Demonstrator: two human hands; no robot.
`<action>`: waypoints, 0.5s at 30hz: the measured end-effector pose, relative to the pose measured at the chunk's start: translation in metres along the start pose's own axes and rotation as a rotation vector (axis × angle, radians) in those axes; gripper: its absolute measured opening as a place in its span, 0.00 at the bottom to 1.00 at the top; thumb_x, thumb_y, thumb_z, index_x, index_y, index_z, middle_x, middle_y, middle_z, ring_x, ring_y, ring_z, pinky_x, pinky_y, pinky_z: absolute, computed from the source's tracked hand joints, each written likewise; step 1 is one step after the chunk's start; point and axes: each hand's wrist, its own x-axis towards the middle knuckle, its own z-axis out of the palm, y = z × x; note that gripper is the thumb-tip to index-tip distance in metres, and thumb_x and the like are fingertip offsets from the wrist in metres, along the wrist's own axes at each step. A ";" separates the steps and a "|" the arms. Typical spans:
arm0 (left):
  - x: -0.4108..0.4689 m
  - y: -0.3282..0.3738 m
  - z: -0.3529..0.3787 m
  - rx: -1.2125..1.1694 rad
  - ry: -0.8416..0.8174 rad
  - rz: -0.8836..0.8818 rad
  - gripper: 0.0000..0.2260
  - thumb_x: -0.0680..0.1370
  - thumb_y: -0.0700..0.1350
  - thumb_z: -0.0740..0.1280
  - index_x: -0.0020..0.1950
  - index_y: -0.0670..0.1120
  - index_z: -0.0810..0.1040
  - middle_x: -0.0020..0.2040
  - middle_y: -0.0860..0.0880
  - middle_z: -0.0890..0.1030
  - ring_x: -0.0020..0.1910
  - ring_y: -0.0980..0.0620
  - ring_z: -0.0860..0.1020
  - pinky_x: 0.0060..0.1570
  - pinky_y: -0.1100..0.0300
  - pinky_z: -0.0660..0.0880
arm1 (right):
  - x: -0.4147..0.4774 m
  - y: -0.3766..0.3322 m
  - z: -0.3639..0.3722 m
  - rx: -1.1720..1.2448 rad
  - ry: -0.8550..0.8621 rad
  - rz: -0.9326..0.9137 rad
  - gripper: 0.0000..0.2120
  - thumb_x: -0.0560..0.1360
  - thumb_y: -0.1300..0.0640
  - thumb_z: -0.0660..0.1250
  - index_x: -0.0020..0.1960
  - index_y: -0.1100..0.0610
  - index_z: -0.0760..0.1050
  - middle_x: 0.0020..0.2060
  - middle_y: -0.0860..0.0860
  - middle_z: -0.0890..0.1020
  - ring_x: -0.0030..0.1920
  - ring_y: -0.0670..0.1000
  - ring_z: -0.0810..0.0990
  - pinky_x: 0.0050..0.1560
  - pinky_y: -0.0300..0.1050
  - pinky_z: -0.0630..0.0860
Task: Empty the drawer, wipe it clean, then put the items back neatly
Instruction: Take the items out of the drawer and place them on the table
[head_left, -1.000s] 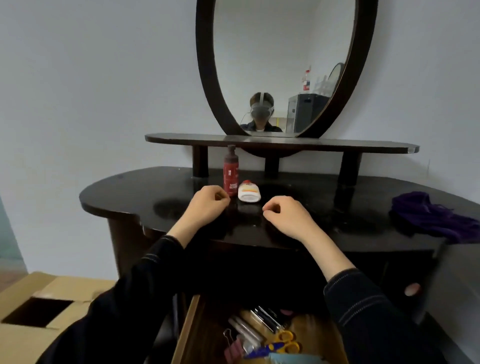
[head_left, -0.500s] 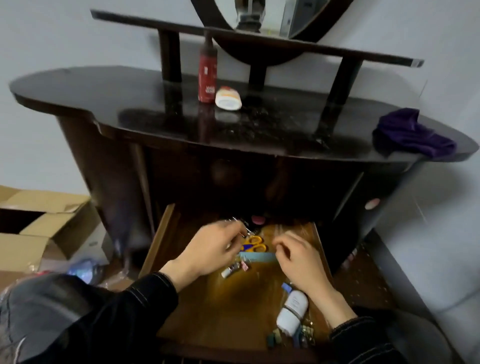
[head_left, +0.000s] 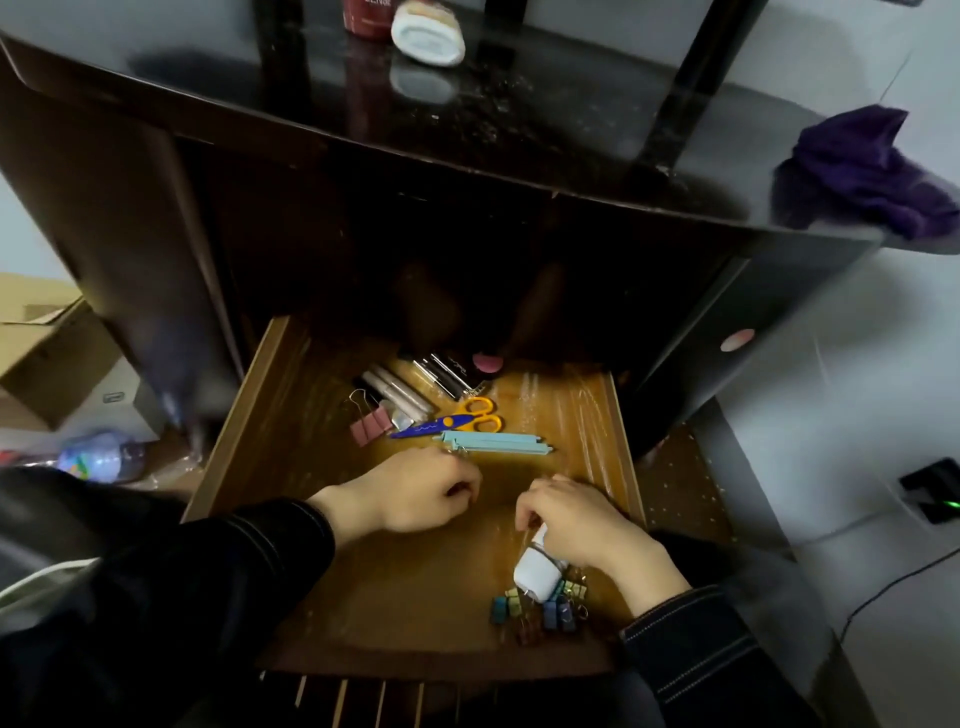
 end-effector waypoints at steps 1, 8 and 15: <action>0.000 -0.001 0.000 -0.005 0.002 -0.002 0.07 0.80 0.47 0.62 0.52 0.51 0.80 0.49 0.55 0.81 0.47 0.55 0.77 0.49 0.57 0.75 | -0.002 0.002 0.001 -0.047 -0.032 -0.023 0.20 0.73 0.69 0.65 0.58 0.49 0.78 0.57 0.46 0.76 0.60 0.51 0.71 0.58 0.47 0.71; 0.001 -0.002 0.004 -0.019 -0.015 0.017 0.08 0.80 0.48 0.61 0.52 0.53 0.80 0.49 0.56 0.81 0.47 0.58 0.76 0.48 0.59 0.74 | -0.001 0.003 0.011 -0.250 -0.120 -0.065 0.22 0.72 0.63 0.71 0.64 0.50 0.74 0.61 0.51 0.72 0.63 0.54 0.68 0.63 0.51 0.66; -0.001 -0.003 0.004 -0.020 -0.060 -0.009 0.08 0.80 0.48 0.62 0.54 0.51 0.80 0.50 0.54 0.82 0.48 0.56 0.78 0.50 0.56 0.76 | -0.001 -0.001 0.010 -0.125 0.002 -0.076 0.16 0.70 0.50 0.74 0.54 0.49 0.72 0.53 0.47 0.74 0.54 0.51 0.73 0.52 0.47 0.68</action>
